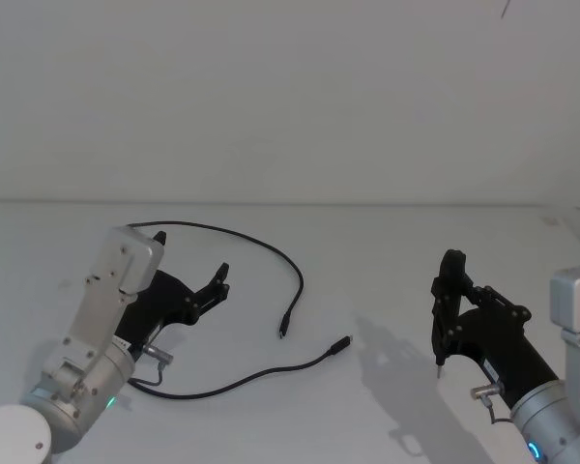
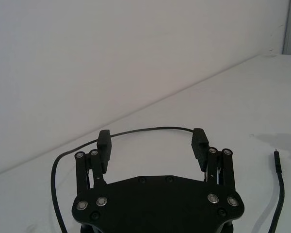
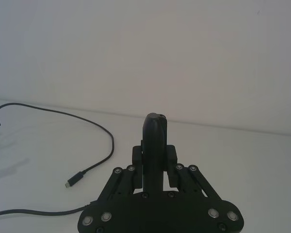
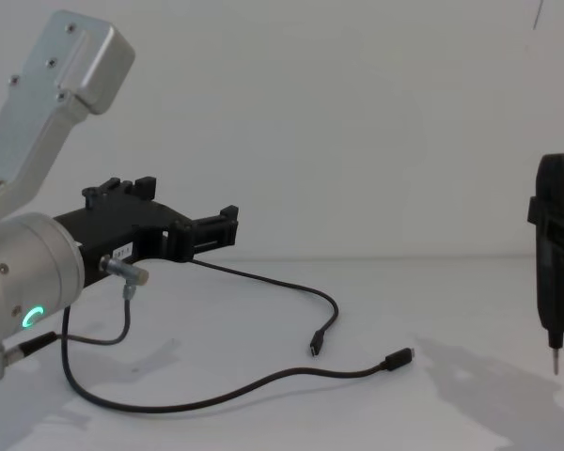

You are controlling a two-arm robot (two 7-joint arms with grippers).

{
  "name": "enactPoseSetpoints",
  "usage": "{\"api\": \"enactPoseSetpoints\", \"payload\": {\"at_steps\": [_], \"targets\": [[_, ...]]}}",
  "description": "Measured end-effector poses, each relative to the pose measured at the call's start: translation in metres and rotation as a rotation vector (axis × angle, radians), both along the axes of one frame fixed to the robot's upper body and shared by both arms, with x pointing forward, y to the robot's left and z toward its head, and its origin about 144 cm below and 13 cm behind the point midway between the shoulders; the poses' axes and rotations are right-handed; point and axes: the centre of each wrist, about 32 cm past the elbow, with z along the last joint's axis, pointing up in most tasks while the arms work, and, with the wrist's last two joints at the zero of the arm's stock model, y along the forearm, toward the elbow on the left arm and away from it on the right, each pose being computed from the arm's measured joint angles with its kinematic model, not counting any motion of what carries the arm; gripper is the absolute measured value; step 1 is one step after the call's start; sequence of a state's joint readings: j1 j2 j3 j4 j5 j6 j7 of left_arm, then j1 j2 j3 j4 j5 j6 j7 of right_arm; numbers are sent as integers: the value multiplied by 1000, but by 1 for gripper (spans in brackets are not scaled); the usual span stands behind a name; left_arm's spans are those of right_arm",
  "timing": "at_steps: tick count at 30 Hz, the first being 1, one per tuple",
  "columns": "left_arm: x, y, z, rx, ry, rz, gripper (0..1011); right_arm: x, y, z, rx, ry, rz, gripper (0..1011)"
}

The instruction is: Pick up the data cable with the one hand.

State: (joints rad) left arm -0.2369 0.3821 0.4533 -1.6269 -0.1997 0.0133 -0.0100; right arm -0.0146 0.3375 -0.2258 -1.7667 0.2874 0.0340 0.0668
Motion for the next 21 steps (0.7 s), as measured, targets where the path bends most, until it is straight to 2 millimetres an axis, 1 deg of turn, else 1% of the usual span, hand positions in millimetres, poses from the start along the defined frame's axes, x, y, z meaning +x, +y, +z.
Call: {"api": "enactPoseSetpoints", "payload": {"at_steps": [15, 21], "targets": [[0, 0, 0, 0, 0, -3, 1000, 0, 0, 0, 0, 0, 0, 279], [4, 1, 1, -7, -8, -40, 1000, 0, 0, 0, 0, 0, 0, 279]]}}
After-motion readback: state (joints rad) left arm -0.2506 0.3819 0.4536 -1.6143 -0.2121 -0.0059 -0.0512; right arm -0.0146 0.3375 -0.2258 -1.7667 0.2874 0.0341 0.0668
